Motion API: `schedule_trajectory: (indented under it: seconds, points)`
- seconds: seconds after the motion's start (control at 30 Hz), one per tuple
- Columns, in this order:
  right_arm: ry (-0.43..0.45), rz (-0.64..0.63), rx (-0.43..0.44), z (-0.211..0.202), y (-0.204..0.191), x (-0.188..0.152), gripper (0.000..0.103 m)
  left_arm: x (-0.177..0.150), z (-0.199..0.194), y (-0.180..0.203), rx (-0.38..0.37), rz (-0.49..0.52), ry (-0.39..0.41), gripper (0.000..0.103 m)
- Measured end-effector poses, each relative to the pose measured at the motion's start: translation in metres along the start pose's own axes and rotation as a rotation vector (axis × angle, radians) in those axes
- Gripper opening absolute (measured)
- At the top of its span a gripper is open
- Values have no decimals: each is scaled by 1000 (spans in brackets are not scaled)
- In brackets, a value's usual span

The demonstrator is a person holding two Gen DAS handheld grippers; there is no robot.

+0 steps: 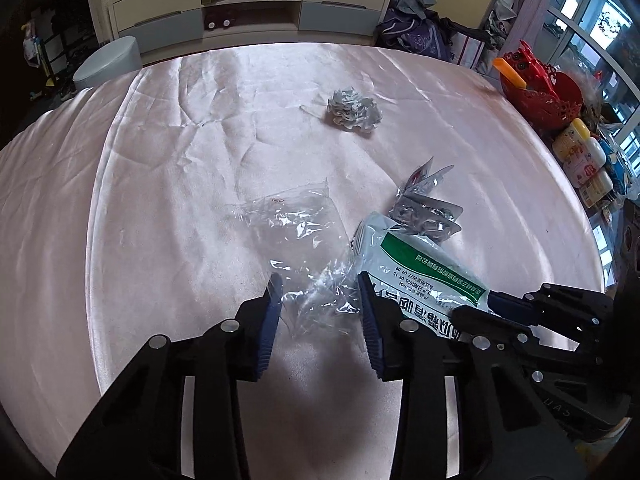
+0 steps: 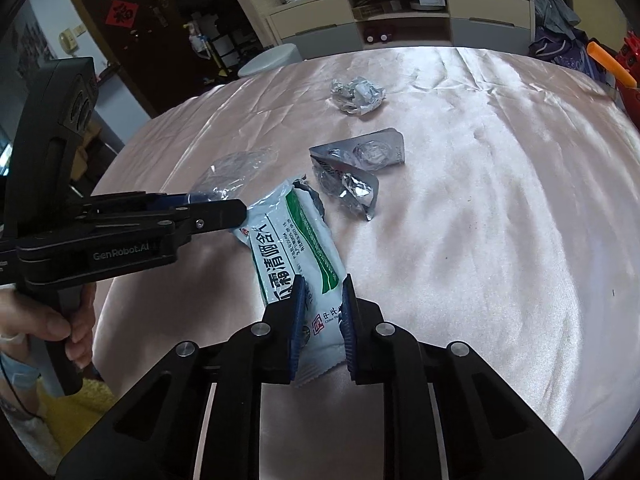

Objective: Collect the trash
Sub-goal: 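Grasp the clear plastic bag with the left tool while the right tool grasps the white-green packet, then lower both tools over the bin and open them to drop the bag and packet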

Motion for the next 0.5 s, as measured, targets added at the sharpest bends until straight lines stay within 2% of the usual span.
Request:
schedule_trajectory:
  seconds: [0.13, 0.33, 0.5]
  points:
    - [24, -27, 22, -12, -12, -1, 9, -7, -11, 0, 11, 3, 14, 34]
    - [45, -45, -7, -31, -21, -15, 9, -23, -53, 8, 68, 17, 67, 34]
    - [69, -37, -19, -59, -26, -33, 9, -51, -89, 26, 86, 34, 109, 34]
Point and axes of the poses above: each gripper's, at about its wrist camera, not at the fingertips, and z roughly the way its jaws point, y to its right, x to its top, the point moved 5 cm from there along z, roughly the way its jaws point, and after that the axes turned 11 degrees about -x, right-handed, at the moved point
